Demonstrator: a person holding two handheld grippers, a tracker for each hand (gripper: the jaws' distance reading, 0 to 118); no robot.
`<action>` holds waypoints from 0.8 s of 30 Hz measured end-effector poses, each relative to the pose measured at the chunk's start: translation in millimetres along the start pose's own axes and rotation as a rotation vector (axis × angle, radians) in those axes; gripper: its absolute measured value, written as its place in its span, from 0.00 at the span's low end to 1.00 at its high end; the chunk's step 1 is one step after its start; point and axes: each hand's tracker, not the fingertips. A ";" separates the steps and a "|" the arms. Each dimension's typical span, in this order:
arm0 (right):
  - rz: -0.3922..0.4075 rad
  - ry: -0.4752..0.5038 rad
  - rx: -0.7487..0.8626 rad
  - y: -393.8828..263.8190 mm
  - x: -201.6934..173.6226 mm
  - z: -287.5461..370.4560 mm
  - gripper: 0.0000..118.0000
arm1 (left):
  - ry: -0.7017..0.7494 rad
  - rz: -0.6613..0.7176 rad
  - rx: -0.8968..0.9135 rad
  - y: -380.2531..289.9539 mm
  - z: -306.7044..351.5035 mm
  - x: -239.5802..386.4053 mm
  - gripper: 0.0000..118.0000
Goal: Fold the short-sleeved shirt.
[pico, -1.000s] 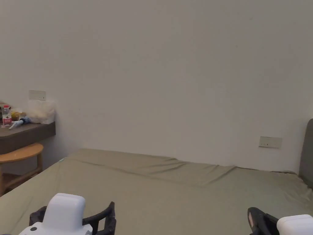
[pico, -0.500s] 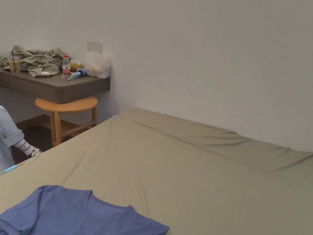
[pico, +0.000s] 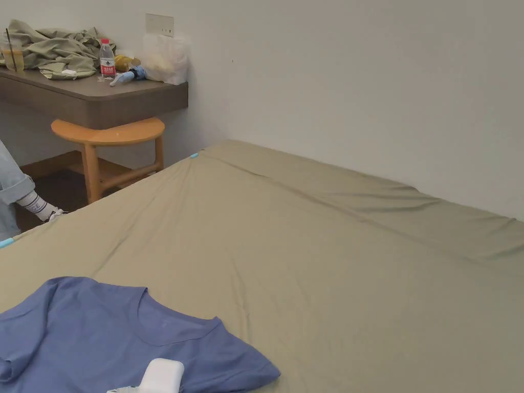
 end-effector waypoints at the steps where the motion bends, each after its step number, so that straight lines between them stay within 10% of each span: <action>1: -0.009 0.000 -0.002 -2.2 2.9 2.3 0.07 | -0.035 0.004 -0.017 2.6 2.0 -1.2 0.04; 11: -0.076 -0.121 0.017 -17.6 67.9 53.5 0.07 | -0.180 -0.012 0.241 73.4 101.0 59.1 0.04; 24: -0.181 -0.353 0.115 -38.2 162.9 177.1 0.07 | -0.719 -0.354 0.304 36.8 232.5 343.2 0.04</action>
